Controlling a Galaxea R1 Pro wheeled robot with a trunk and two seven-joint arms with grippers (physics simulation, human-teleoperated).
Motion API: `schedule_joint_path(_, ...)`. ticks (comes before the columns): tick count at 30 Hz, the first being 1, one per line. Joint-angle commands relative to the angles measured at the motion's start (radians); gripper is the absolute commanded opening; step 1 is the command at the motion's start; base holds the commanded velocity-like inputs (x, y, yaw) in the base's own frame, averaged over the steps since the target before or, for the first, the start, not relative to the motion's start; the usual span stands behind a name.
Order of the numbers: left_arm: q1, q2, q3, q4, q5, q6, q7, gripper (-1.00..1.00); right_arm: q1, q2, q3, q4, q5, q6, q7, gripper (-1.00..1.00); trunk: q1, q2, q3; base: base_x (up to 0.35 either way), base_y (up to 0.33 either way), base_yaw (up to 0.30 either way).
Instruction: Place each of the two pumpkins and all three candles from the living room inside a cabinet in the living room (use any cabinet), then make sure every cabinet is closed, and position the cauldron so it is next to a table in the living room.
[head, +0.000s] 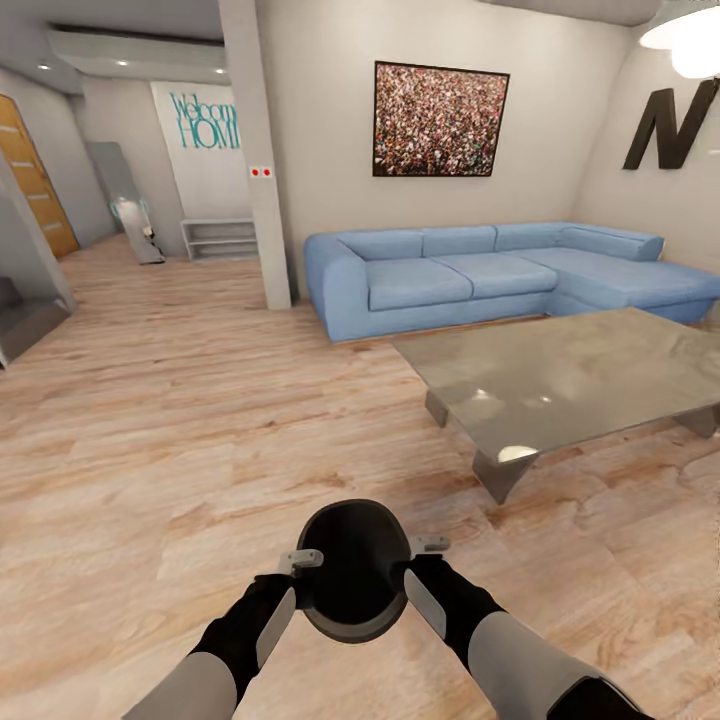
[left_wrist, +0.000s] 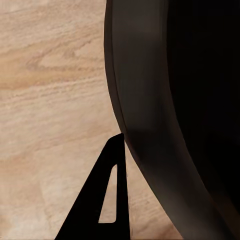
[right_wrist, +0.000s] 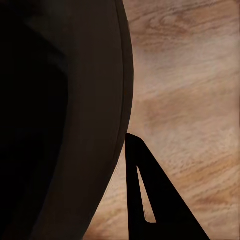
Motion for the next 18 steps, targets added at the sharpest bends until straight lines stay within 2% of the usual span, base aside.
schedule_joint_path(1,0.0,0.0,0.007,0.001,0.007,0.0,-0.002,-1.0,0.0,0.0,0.003,-0.016,-0.009,-0.006,0.004,-1.0,0.0,0.0,0.0,0.167,0.298,-0.278)
schedule_joint_path(8,0.0,0.0,0.008,0.001,0.009,0.001,-0.003,-1.0,0.0,0.0,0.003,-0.016,-0.008,-0.006,0.004,-1.0,0.0,0.0,0.0,0.048,0.324,-0.279)
schedule_joint_path(13,0.0,0.0,0.008,0.001,0.042,0.002,-0.003,-1.0,0.0,0.0,0.003,-0.016,-0.009,-0.006,0.005,-1.0,0.0,0.0,0.0,0.002,0.333,-0.279)
schedule_joint_path(18,0.0,0.0,0.007,0.001,0.051,0.002,-0.003,-1.0,0.0,0.0,0.003,-0.016,-0.008,-0.006,0.005,-1.0,0.0,0.0,0.0,0.063,0.333,-0.279)
